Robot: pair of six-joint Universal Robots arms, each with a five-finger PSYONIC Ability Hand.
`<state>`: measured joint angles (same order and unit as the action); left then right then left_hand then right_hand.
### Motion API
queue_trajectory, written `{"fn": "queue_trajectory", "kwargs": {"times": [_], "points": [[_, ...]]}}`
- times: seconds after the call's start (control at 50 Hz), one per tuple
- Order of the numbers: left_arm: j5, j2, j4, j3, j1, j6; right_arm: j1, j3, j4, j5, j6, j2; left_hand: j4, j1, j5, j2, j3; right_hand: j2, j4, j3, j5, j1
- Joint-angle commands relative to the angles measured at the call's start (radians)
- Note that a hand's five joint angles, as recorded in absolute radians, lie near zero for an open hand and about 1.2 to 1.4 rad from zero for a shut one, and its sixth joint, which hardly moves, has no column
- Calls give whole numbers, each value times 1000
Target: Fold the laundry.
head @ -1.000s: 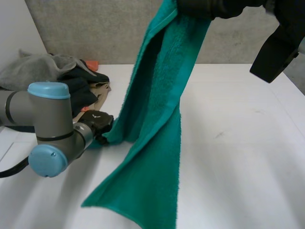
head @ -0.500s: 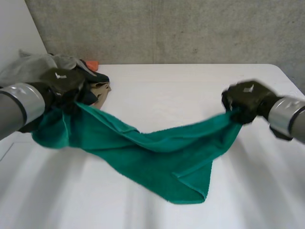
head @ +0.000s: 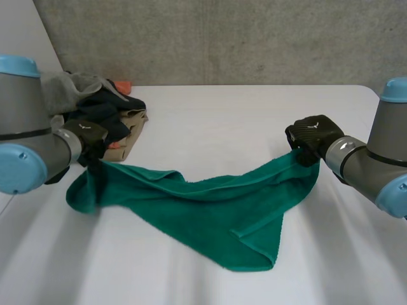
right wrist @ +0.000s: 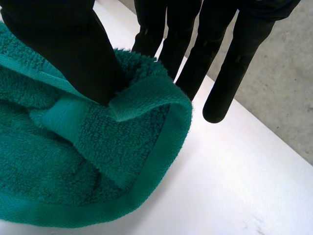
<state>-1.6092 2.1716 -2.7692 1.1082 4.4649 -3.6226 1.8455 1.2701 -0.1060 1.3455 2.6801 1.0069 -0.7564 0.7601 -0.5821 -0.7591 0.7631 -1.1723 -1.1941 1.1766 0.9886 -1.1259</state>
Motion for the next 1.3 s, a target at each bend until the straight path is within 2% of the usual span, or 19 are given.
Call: {"fn": "queue_trajectory", "kwargs": {"times": [0.02,0.06,0.14,0.22,0.28,0.36,0.4,0.44,0.5,0.52,0.56,0.62,0.7,0.84,1.06,1.16,1.24,1.3], "points": [[-61,-127,-164,212,4,-111,15,23,5,1,-43,27,-94,90,-94,-91,87,-224,-202,220,233,-270],[-63,-139,-196,248,4,-133,17,23,5,1,-51,27,-152,149,-152,-150,146,-224,-202,220,233,-270],[-22,-138,-240,295,4,-162,20,15,5,1,-59,19,-633,629,-633,-630,626,-224,-202,220,233,-270],[54,-81,-228,266,11,-195,23,-14,8,4,-69,-11,-640,636,-640,-637,633,-224,-202,220,233,-270],[54,-55,-210,202,16,-209,23,-49,14,17,-78,-31,-640,636,-640,-637,633,-224,-202,220,233,-270],[35,-33,-193,-5,19,-220,14,-171,57,67,-98,-51,-640,636,-640,-637,633,-224,-202,220,233,-270],[34,-41,-190,-163,28,-211,-3,-260,147,113,-92,-45,-640,636,-640,-637,633,-224,-202,220,233,-270],[40,-58,-196,-256,30,-186,-14,-302,237,139,-77,-34,-640,636,-640,-637,633,-224,-202,220,233,-270],[60,-110,-234,-413,27,-69,-29,-313,455,158,-20,8,-640,636,-640,-637,633,-224,-202,220,233,-270],[67,-140,-263,-457,24,8,-35,-299,547,152,6,42,-640,636,-640,-637,633,-224,-202,220,233,-270],[81,-161,-293,-481,23,71,-38,-284,632,147,36,81,-640,636,-640,-637,633,-224,-202,220,233,-270],[115,-156,-325,-489,20,160,-37,-233,678,135,79,139,-640,636,-640,-637,633,-224,-202,220,233,-270],[132,-135,-333,-481,20,153,-37,-190,669,100,99,159,-640,636,-640,-637,633,-224,-202,220,233,-270],[101,-92,-294,-389,37,110,-61,-146,591,70,81,151,-640,636,-640,-637,633,-224,-202,220,233,-270],[206,-101,-332,-6,-7,76,-114,-37,356,11,3,76,-640,636,-640,-637,633,-224,-202,220,233,-270],[175,-127,-334,206,-36,-24,-163,55,175,-29,-94,72,-640,636,-640,-637,633,-224,-202,220,233,-270],[140,-179,-275,365,-59,-140,-203,113,-9,-48,-212,101,-640,636,-640,-637,633,-224,-202,220,233,-270],[117,-235,-169,447,-87,-191,-252,178,-272,-39,-381,165,-640,636,-640,-637,633,-224,-202,220,233,-270]]}}
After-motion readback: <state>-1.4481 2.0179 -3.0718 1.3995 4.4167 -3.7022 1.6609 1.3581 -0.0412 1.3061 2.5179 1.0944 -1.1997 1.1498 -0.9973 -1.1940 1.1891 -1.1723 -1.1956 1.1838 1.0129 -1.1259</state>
